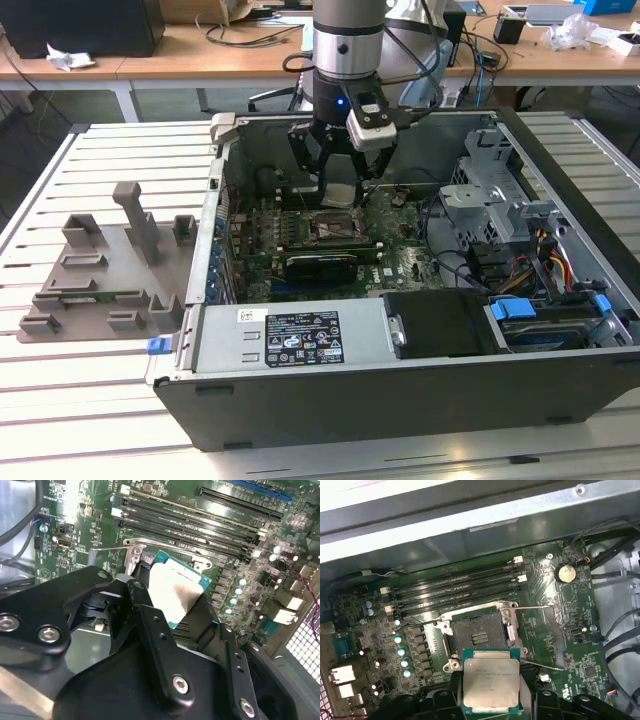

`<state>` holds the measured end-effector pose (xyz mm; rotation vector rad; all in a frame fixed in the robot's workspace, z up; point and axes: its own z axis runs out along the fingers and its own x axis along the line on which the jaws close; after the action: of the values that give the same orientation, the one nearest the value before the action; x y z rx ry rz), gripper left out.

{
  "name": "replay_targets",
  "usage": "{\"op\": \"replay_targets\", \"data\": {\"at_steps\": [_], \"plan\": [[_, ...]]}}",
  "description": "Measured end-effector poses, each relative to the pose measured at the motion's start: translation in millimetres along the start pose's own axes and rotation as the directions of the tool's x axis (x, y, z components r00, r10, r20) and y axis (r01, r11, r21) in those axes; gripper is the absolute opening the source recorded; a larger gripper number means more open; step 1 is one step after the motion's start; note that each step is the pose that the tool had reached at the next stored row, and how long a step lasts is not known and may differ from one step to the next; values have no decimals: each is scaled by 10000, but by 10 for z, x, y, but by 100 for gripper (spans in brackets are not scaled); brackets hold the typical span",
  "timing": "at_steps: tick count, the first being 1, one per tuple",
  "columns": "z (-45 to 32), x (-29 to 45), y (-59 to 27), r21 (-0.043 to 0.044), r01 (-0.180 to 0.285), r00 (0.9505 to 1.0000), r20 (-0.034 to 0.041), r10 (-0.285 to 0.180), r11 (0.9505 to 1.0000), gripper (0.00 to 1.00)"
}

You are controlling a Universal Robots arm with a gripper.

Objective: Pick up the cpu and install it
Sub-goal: 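Place the cpu into insertion slot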

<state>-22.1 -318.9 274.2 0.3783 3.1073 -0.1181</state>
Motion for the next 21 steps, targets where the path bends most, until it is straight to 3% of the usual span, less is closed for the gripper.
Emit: {"op": "replay_targets", "data": {"at_steps": [2, 11, 21], "plan": [[0, 0, 0, 77, -388, 9992, -10, 388, 9992, 54], [1, 0, 0, 136, -911, 9958, -34, 911, 9958, 54], [2, 0, 0, 237, -1724, 9850, -61, 1726, 9847, 54]]}}
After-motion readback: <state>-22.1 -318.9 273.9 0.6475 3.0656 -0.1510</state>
